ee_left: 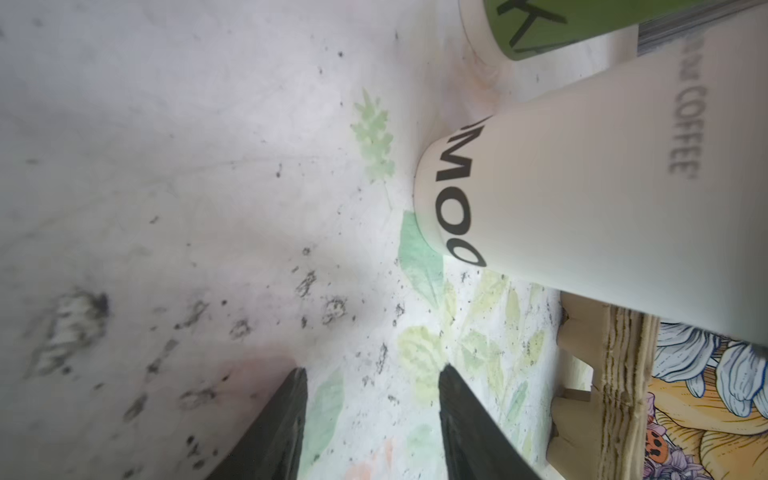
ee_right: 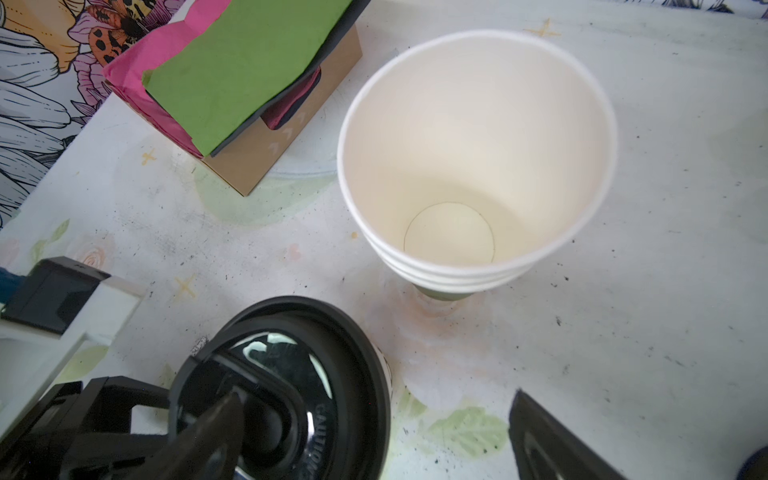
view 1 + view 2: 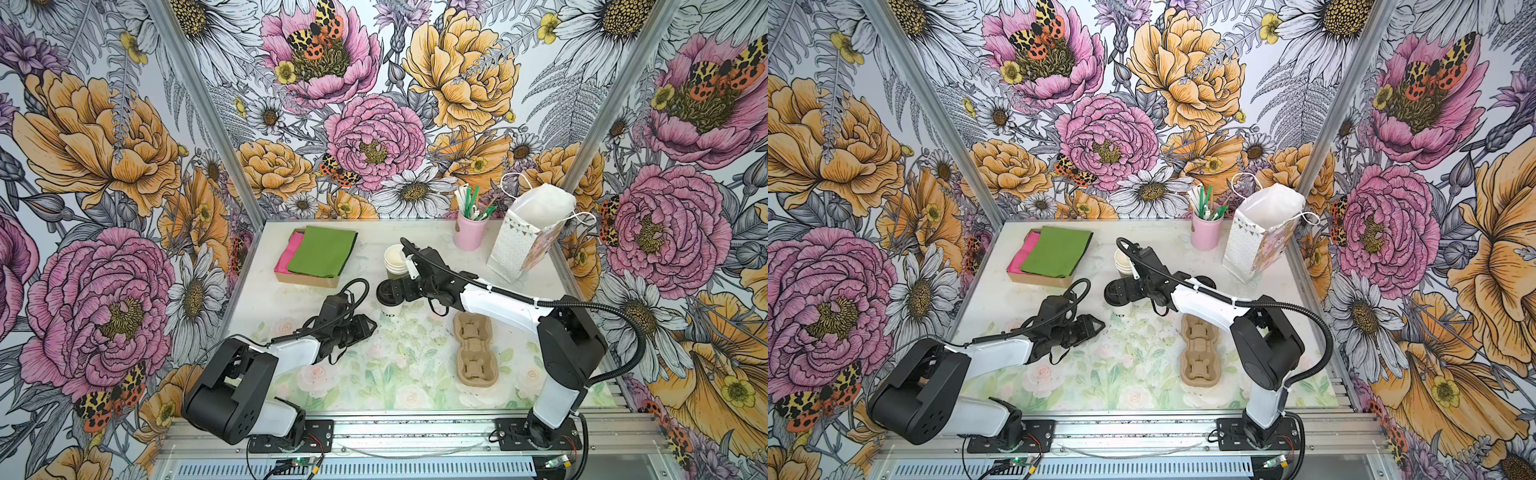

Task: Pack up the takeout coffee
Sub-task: 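Open and withdraw the left gripper while the right gripper holds the lid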

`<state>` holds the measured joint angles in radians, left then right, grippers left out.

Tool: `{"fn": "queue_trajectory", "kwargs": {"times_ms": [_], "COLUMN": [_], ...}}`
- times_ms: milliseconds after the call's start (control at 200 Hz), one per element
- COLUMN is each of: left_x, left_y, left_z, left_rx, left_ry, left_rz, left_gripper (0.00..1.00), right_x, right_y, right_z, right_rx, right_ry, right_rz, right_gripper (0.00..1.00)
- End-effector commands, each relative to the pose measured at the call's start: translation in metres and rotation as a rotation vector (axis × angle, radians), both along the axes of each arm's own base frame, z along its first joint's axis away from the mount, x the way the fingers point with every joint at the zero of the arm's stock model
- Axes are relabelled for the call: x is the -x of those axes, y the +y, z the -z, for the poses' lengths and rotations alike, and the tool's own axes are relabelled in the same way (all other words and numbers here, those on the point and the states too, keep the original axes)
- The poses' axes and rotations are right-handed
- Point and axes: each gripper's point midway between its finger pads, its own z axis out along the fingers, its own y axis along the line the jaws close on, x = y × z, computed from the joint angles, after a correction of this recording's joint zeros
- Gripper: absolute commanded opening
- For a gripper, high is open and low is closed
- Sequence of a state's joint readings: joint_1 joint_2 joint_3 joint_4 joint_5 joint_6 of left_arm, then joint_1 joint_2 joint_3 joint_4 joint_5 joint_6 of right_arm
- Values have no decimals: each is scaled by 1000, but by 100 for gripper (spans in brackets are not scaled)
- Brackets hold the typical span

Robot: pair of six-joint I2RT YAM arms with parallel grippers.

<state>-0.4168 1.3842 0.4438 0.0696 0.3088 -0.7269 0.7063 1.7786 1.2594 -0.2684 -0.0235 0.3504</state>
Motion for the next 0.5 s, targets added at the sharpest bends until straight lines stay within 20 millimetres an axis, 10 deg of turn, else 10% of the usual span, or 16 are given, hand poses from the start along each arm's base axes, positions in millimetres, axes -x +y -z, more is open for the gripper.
{"fn": "queue_trajectory", "kwargs": {"times_ms": [0, 225, 495], "left_x": [-11, -28, -42], "left_y": [0, 15, 21], "left_z": [-33, -119, -149], "left_rx": [14, 40, 121], "left_ry": [-70, -268, -307], "left_rz": [-11, -46, -17], "left_gripper": [55, 61, 63], "right_x": [48, 47, 53], "right_y": [-45, -39, -17], "right_z": [81, 73, 59], "right_rx": [266, 240, 126], "right_ry": [236, 230, 262], "right_rz": [-33, -71, -257], "right_gripper": [99, 100, 99]}}
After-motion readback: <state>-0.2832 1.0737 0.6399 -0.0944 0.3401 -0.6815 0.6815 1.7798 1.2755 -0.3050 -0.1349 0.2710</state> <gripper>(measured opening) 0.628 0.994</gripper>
